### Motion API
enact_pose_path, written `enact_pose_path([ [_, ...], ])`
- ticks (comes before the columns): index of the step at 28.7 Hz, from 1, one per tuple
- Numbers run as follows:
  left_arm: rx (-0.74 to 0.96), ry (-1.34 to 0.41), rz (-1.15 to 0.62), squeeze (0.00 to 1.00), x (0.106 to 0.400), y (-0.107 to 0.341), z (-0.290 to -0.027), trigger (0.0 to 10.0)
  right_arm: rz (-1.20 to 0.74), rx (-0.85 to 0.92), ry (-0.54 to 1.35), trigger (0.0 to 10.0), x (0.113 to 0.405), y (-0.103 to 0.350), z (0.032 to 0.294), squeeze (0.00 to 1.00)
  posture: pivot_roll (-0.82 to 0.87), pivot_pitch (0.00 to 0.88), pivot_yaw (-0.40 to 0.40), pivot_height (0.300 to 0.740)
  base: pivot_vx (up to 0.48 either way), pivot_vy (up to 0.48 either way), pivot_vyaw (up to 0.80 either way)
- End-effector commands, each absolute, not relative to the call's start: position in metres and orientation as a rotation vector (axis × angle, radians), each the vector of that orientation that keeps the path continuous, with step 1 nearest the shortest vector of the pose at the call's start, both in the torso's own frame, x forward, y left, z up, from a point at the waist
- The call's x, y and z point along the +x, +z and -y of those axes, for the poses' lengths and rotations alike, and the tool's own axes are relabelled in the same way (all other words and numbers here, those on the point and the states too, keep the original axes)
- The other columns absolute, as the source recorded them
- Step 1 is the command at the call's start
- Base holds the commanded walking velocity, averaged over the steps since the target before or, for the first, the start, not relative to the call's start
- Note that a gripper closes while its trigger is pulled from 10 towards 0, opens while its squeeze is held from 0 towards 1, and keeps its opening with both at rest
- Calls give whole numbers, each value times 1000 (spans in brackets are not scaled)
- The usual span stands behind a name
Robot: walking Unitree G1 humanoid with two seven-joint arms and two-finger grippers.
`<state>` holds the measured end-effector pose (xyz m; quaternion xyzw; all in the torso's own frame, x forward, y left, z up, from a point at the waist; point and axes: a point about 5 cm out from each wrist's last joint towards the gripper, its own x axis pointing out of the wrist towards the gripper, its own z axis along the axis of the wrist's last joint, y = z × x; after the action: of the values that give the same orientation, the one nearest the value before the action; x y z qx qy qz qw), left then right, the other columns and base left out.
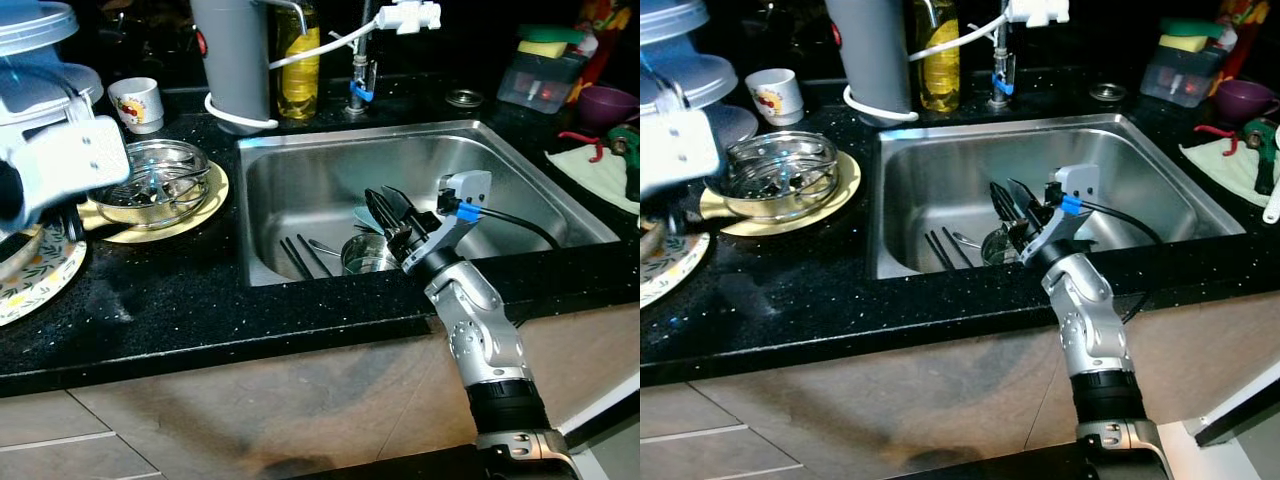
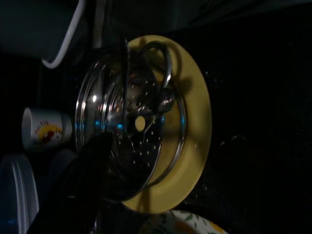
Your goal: Kitchen organization
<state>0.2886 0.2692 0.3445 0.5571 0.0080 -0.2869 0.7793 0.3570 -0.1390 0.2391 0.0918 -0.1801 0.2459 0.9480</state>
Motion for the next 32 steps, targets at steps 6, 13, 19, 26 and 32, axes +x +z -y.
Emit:
enact_pose_path([
  [6,1211,-644,103,0,285,323,-265,10000,356,201,512,10000,355,235,135,0,-21,157,4,740,0,0,0],
  [13,1302,-630,157,0,281,316,-264,10000,355,202,514,10000,355,235,134,0,-19,159,-2,740,0,0,0],
  [19,1405,-548,195,0,283,309,-268,10000,352,205,514,10000,356,234,133,0,-17,161,-2,740,0,0,0],
  [26,1344,-497,268,0,290,306,-264,10000,350,206,511,10000,356,234,133,0,-16,161,-2,740,0,0,0],
  [32,1275,-479,334,0,294,298,-257,0,351,206,507,10000,356,234,134,0,-23,163,1,740,0,0,0],
])
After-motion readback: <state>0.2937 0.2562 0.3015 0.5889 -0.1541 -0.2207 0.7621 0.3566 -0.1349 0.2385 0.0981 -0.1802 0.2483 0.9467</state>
